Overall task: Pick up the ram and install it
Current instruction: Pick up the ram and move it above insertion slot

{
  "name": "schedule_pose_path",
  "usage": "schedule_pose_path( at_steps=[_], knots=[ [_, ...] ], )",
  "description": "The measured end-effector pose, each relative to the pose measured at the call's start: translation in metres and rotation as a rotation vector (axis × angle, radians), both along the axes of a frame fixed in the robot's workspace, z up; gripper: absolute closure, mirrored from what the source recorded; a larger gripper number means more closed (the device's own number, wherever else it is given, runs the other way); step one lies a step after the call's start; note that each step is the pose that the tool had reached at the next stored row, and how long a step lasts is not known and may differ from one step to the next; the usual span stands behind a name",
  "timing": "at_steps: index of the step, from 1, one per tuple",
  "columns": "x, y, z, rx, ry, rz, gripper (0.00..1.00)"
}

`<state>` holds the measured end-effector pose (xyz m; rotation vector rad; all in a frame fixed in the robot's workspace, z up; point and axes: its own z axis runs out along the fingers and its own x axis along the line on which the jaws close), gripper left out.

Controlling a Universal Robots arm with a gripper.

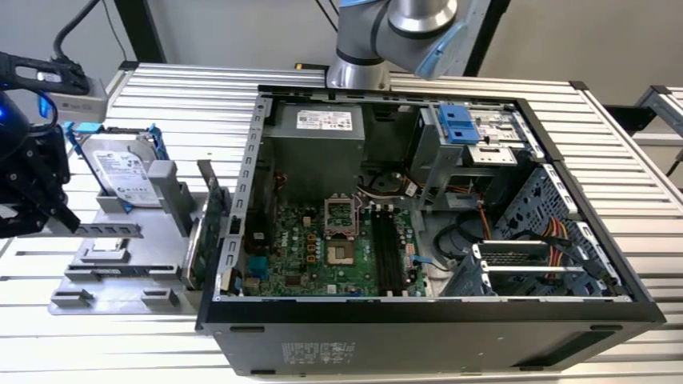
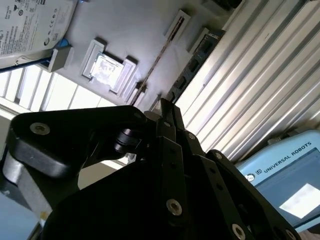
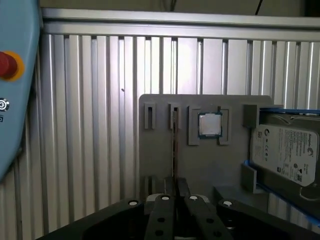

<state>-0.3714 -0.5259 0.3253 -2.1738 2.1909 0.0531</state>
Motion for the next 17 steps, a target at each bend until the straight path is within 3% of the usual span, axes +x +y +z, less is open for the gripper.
schedule_pose_path(
  at_steps=[6, 17],
  knots=[
    [0.0001, 0.0000, 0.0141, 0.0001, 0.0044, 0.000, 1.00],
    [0.0001, 0.0000, 0.0144, 0.0004, 0.0055, 0.000, 1.00]
  ],
)
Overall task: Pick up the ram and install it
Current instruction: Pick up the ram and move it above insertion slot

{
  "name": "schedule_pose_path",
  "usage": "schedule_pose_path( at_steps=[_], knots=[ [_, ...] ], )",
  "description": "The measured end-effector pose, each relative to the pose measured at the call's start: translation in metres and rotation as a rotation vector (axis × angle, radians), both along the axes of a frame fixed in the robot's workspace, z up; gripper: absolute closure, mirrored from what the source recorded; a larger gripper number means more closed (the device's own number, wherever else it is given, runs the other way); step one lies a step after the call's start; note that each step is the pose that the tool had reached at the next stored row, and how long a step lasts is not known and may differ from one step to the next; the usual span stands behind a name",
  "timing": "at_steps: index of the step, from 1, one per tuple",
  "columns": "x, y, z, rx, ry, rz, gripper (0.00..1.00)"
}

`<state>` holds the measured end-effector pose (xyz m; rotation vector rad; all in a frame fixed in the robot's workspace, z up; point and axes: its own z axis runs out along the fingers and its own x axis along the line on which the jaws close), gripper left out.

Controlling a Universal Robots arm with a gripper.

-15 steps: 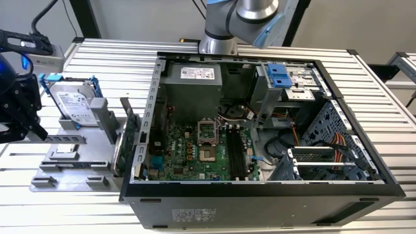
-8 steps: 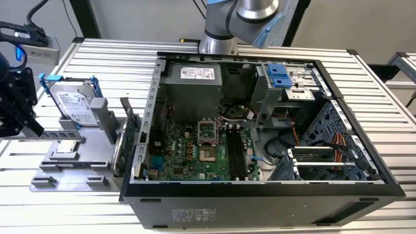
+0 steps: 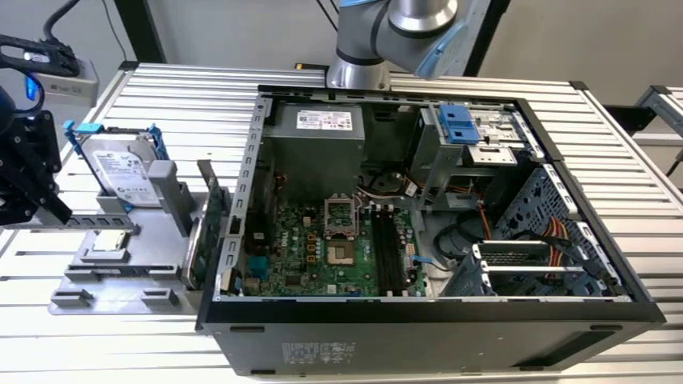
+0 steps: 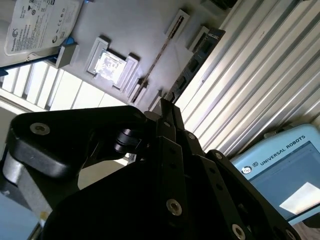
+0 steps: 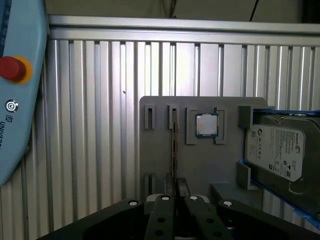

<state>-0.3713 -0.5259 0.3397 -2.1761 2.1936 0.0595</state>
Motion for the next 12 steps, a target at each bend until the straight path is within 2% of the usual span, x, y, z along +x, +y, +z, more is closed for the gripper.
schedule_pose_path(
  at_steps=[6, 12],
  knots=[
    [0.0000, 0.0000, 0.0025, -0.0001, 0.0003, 0.000, 1.00],
    [0.0000, 0.0000, 0.0151, -0.0001, 0.0003, 0.000, 1.00]
  ],
)
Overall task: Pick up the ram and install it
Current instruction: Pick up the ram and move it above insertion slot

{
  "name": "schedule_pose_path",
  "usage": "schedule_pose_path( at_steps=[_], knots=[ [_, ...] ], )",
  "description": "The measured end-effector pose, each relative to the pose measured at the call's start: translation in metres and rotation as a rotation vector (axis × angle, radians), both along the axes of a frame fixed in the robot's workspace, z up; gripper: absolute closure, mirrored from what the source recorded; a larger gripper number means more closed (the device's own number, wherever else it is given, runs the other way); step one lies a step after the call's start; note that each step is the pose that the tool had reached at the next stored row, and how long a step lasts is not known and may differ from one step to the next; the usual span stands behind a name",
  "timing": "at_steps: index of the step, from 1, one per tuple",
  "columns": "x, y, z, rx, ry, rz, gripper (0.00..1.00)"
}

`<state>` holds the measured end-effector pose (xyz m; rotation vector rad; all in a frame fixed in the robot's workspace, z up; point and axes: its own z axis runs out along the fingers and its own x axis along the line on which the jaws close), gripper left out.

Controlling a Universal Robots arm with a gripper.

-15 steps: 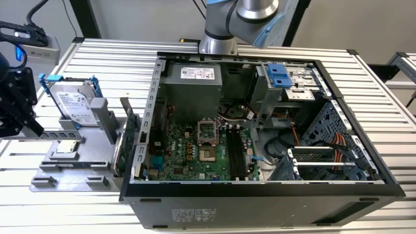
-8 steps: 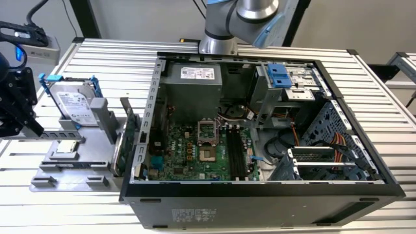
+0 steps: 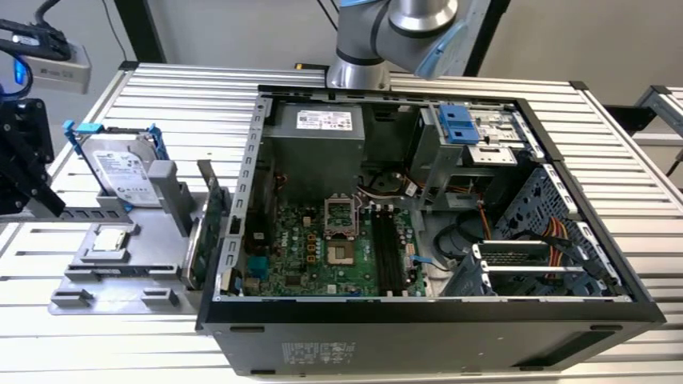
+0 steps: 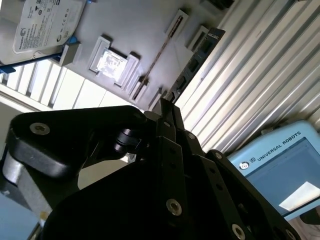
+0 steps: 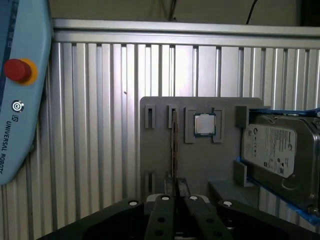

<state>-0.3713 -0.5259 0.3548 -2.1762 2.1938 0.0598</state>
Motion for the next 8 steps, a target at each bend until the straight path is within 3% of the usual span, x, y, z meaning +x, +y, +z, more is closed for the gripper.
schedule_pose_path(
  at_steps=[8],
  knots=[
    [0.0000, 0.0000, 0.0187, 0.0000, -0.0001, 0.000, 1.00]
  ],
)
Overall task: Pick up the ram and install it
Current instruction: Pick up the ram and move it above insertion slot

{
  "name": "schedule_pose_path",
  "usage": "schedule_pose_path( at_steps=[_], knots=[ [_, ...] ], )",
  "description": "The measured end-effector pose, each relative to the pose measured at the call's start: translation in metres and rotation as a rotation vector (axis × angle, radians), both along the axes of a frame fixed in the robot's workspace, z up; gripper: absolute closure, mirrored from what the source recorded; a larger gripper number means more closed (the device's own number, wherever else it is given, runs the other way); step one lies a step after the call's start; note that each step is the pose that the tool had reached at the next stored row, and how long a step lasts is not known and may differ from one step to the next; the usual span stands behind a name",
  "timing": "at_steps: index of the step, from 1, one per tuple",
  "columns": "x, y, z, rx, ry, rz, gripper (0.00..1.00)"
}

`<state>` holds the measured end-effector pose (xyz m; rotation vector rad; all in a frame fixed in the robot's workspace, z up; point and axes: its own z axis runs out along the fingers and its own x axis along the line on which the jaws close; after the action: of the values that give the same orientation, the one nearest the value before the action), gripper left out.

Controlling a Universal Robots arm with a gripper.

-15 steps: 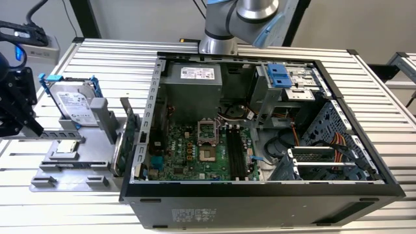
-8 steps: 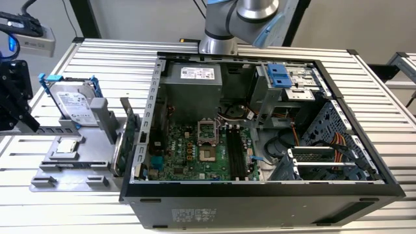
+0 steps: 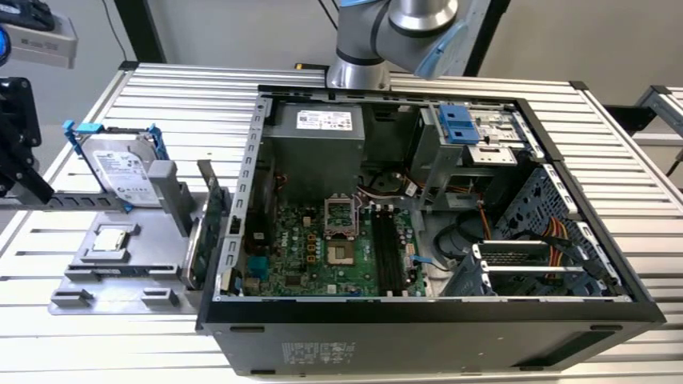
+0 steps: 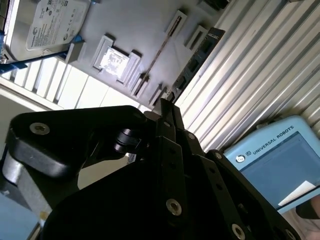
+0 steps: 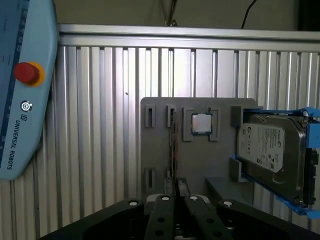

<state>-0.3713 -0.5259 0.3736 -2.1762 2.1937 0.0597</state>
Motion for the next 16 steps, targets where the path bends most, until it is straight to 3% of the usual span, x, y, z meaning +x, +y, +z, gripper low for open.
schedule_pose_path(
  at_steps=[16],
  knots=[
    [0.0000, 0.0000, 0.0276, 0.0000, 0.0000, 0.000, 1.00]
  ],
)
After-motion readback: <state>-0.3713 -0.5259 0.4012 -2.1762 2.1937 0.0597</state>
